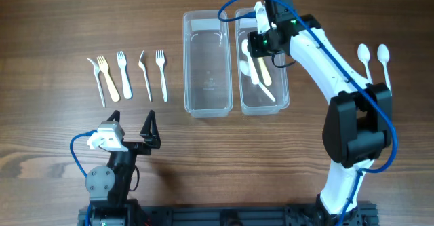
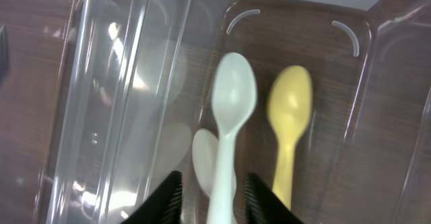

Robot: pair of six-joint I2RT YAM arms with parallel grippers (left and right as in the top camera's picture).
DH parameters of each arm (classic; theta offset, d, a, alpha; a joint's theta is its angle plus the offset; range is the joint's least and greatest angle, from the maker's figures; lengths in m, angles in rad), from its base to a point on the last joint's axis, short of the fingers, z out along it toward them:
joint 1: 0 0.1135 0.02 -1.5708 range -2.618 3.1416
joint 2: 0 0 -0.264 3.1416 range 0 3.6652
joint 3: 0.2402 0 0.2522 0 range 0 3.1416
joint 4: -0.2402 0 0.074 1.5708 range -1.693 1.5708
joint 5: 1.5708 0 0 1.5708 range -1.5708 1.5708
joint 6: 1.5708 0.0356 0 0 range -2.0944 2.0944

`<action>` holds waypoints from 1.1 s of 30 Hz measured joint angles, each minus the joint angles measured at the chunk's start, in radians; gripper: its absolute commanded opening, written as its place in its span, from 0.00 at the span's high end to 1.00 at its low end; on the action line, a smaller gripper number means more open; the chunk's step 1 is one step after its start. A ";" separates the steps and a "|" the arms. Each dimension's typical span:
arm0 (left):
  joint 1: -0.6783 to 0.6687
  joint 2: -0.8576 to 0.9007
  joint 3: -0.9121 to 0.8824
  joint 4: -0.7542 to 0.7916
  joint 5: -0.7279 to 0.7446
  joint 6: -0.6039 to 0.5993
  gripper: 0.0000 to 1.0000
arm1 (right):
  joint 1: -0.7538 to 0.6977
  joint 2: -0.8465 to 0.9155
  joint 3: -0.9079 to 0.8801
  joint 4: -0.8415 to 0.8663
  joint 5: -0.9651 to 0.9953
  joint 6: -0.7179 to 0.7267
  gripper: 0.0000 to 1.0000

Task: Pack container
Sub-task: 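Carry the white spoon into the right container and release, then return the right gripper and grasp another white spoon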

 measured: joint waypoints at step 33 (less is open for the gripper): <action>0.000 0.000 0.000 0.000 0.000 0.000 0.00 | -0.679 0.104 -0.007 -0.074 0.224 -0.389 0.29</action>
